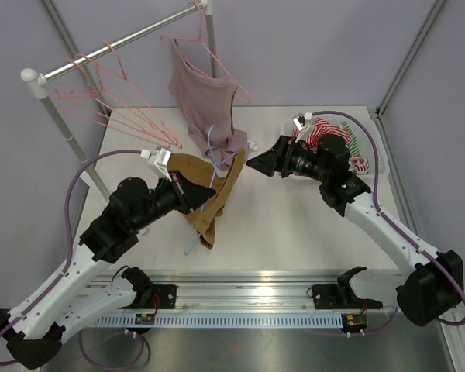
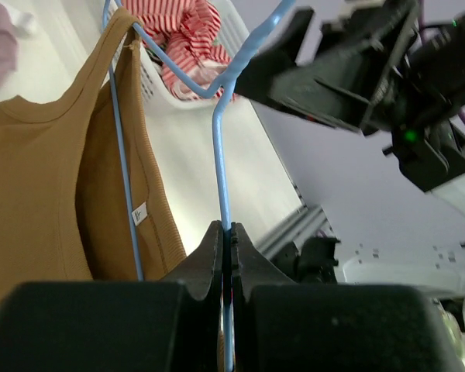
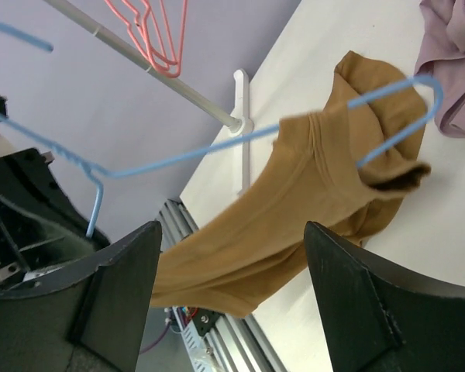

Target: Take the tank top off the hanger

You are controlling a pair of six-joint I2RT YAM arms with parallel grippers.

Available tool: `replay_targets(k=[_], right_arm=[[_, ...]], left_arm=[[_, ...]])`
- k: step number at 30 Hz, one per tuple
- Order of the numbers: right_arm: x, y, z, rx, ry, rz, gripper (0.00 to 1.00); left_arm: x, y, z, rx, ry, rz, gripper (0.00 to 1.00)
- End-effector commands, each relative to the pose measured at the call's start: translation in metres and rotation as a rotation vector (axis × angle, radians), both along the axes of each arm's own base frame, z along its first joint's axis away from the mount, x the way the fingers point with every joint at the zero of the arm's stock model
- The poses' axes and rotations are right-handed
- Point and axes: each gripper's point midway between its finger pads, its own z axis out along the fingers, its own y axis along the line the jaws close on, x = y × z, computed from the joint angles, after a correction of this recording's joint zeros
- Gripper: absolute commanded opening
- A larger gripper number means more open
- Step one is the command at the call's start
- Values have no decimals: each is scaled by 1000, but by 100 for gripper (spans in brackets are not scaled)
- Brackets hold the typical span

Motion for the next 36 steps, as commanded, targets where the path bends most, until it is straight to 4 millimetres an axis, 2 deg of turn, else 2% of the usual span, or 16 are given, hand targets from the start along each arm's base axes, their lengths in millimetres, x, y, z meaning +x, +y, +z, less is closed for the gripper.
replay_targets(k=[1, 3, 7, 10, 13, 14, 16, 17, 19, 21, 23, 26, 29, 32, 35, 36], right_arm=[[17, 13, 12, -55, -108, -50, 80], [16, 26, 8, -74, -109, -28, 78], [18, 38, 1, -121, -123, -33, 76], [22, 40, -4, -141, -127, -44, 71], [27, 39, -7, -158, -130, -67, 60], [29, 39, -7, -165, -131, -73, 48], [32, 36, -9, -182, -135, -90, 38], [32, 36, -11, -191, -136, -92, 30], [32, 34, -11, -197, -140, -98, 22], [35, 31, -13, -207, -141, -118, 18], [36, 31, -14, -211, -143, -122, 0], [37, 29, -17, -227, -137, -129, 0], [47, 15, -22, -274, -125, -223, 0], [67, -11, -27, -356, -106, -368, 0], [92, -39, -41, -457, -68, -488, 0], [100, -45, -52, -488, -41, -512, 0]], left_arm=[[-24, -7, 36, -121, -95, -113, 0], [-29, -6, 38, -131, -98, -130, 0], [-37, -7, 39, -133, -90, -166, 0], [-42, -6, 38, -133, -83, -181, 0], [-48, -5, 42, -142, -90, -198, 0], [-48, -4, 40, -135, -84, -198, 0], [-48, 0, 43, -134, -95, -177, 0], [-48, 2, 40, -121, -89, -170, 0], [-49, 5, 41, -118, -95, -159, 0], [-51, 7, 42, -118, -98, -156, 0], [-52, 9, 41, -113, -96, -157, 0], [-51, 11, 38, -95, -93, -144, 0], [-53, 13, 36, -80, -90, -149, 0], [-59, 13, 37, -72, -97, -178, 0], [-64, 14, 39, -74, -107, -192, 0], [-66, 15, 41, -75, -113, -199, 0]])
